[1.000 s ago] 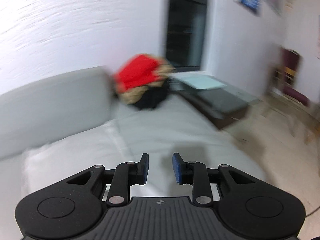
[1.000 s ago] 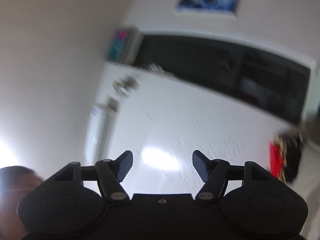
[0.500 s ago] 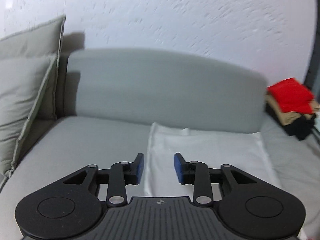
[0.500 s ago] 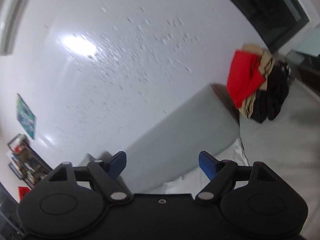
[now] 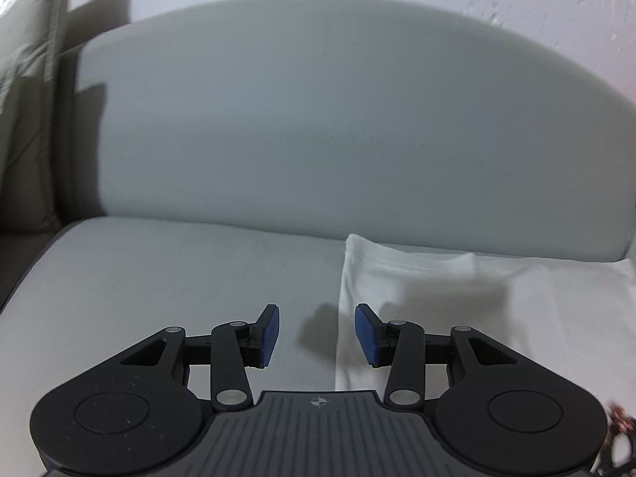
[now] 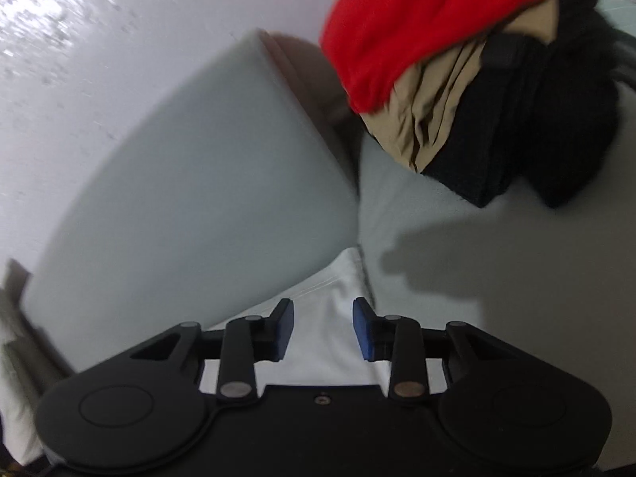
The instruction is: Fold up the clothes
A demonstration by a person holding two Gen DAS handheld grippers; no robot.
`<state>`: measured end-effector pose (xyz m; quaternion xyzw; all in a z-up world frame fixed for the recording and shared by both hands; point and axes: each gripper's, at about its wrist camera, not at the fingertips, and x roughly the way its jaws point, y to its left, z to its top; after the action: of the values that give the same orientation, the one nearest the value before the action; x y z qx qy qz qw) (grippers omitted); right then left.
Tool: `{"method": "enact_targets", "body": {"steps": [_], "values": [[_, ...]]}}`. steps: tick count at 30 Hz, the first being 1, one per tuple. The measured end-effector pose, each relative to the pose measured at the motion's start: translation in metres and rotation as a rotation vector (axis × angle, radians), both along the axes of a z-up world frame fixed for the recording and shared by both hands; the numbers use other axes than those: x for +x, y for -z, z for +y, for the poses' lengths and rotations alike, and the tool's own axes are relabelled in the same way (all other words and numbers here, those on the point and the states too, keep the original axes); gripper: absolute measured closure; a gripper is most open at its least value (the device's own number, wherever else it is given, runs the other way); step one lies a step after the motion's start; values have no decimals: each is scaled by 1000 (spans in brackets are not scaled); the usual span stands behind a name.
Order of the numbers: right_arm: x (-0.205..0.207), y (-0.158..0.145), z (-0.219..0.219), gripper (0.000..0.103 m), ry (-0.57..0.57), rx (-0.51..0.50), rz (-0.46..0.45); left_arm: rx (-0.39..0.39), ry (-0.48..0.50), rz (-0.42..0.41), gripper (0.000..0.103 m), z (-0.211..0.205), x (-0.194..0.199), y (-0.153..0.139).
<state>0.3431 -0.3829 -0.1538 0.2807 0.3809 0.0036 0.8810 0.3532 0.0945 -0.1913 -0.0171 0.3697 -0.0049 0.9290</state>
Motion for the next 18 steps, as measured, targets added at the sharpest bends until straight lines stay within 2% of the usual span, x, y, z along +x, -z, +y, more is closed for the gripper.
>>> {"method": "enact_targets", "body": {"steps": [1,3,6,9,11,13,17,18], "values": [[7,6,0,69,-3,-4,11,6,4,6,58,0,10,5],[17,16,-1,69,-5,-19,22,-31,-10,17,58,4,28,11],[23,27,-4,61,-1,-22,36,-64,14,34,58,6,47,16],[22,37,-9,62,-11,-8,40,-92,65,41,58,5,59,19],[22,42,-9,69,-28,-14,36,-86,100,43,60,0,65,20],[25,46,-4,73,-55,-42,32,-44,123,48,66,-7,72,22],[36,52,14,75,-88,-127,30,55,161,68,89,-20,89,29],[39,53,19,77,-98,-155,33,86,168,63,100,-24,87,30]]}}
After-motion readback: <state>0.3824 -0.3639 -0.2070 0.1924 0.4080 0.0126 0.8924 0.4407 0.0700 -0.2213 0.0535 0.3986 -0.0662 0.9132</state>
